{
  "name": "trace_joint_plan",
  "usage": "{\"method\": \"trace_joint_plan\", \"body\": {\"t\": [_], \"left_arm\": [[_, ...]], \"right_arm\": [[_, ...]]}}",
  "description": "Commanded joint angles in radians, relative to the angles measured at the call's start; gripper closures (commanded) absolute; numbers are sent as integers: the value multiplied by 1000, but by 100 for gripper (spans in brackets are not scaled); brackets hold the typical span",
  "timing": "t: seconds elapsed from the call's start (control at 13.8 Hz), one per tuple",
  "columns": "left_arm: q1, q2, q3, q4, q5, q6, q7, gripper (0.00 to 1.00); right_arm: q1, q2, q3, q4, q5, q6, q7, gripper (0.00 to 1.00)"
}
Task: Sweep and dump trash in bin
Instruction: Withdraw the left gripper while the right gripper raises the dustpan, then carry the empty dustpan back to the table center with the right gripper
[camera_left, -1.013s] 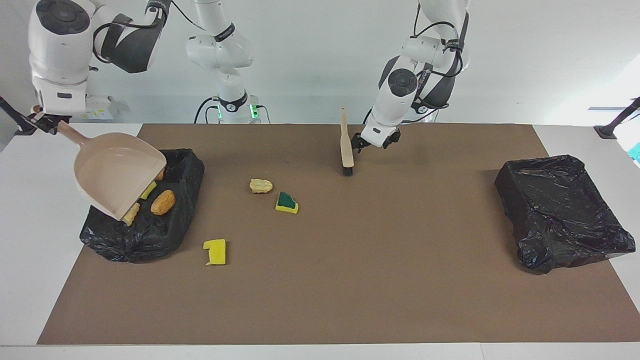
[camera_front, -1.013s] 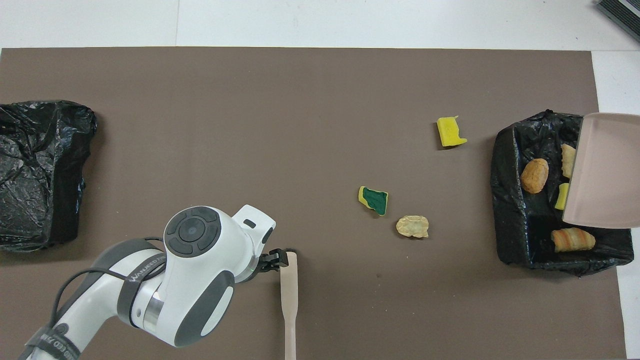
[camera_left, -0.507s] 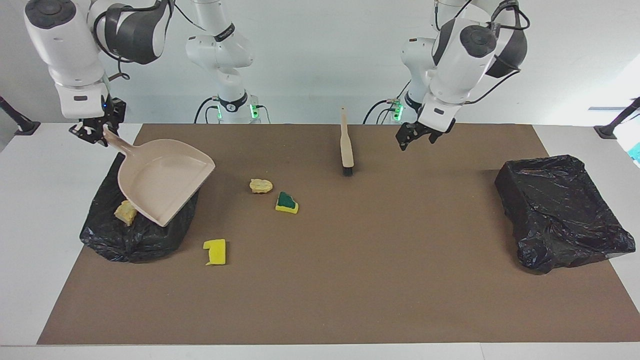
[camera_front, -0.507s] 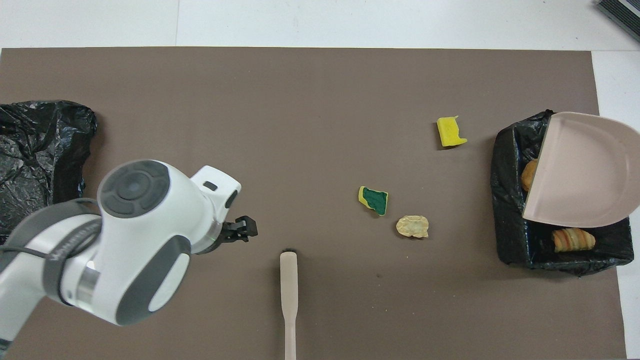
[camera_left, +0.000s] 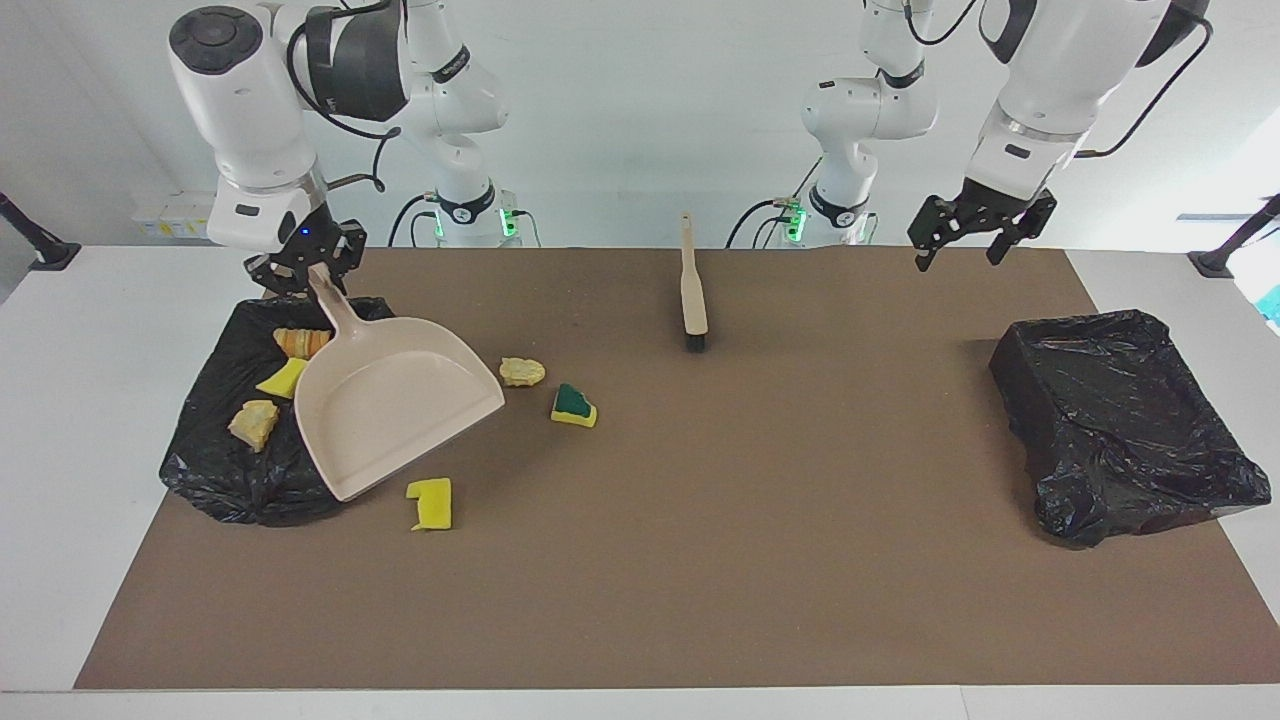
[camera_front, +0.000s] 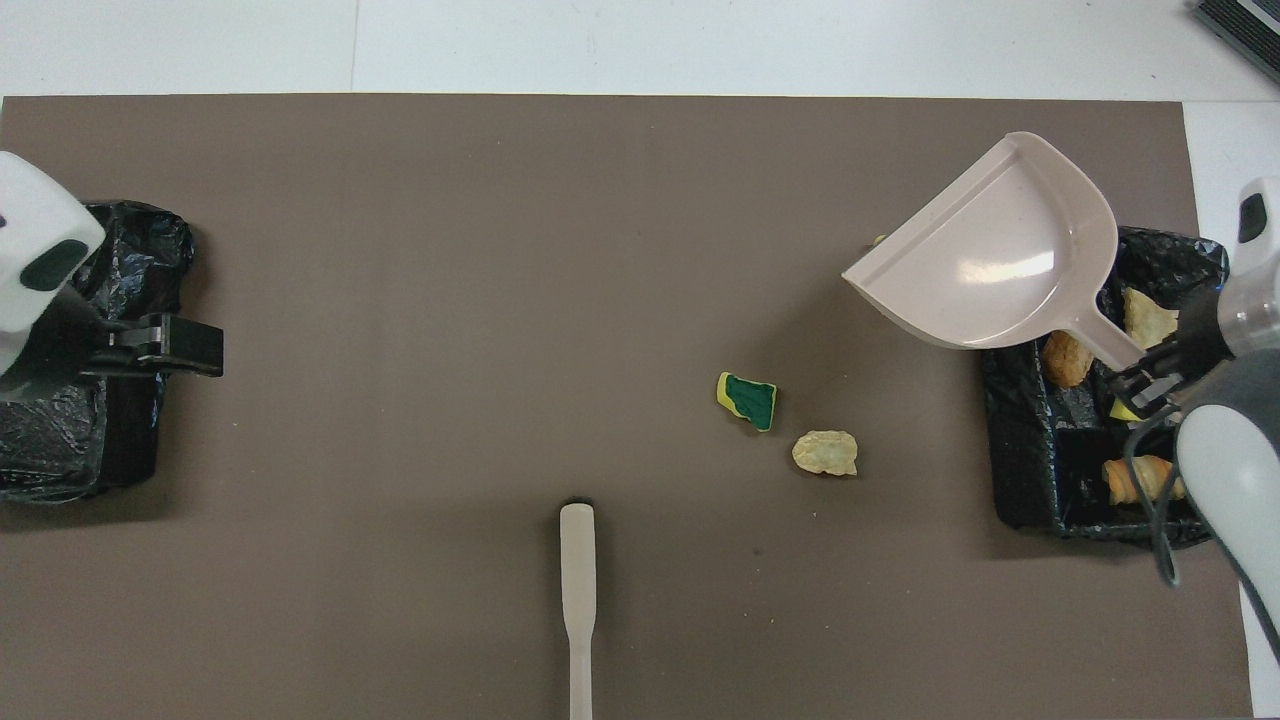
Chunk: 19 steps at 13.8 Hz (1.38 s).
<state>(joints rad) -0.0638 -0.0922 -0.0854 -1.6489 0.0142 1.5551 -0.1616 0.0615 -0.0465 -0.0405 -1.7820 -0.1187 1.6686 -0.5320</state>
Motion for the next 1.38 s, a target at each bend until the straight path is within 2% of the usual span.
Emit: {"method": "trace_joint_plan", "body": {"t": [0.0,0.22,0.43,0.8,1.09,1.3], "left_arm": [[44,41,-4,98,16,-75,130,0],[100,89,0,155,10,-81,229,0],[102,150,0,262,13,-131,240,0],[101,102,-8,216,15,-105,247,0],[101,100,-8,212,15,-113,243,0],[87,98,-8,212,13,-122,240,0]], "right_arm": [[69,26,-2,-2,69,31,232,100],[142,66,-2,4,152,74,470,100],[248,123,-1,16,157,105,680,100],[400,217,-1,53,185,197,894,100],[504,322,-1,99,197,282,1026,100],[564,443,-1,214,203,292,1141,100]]}}
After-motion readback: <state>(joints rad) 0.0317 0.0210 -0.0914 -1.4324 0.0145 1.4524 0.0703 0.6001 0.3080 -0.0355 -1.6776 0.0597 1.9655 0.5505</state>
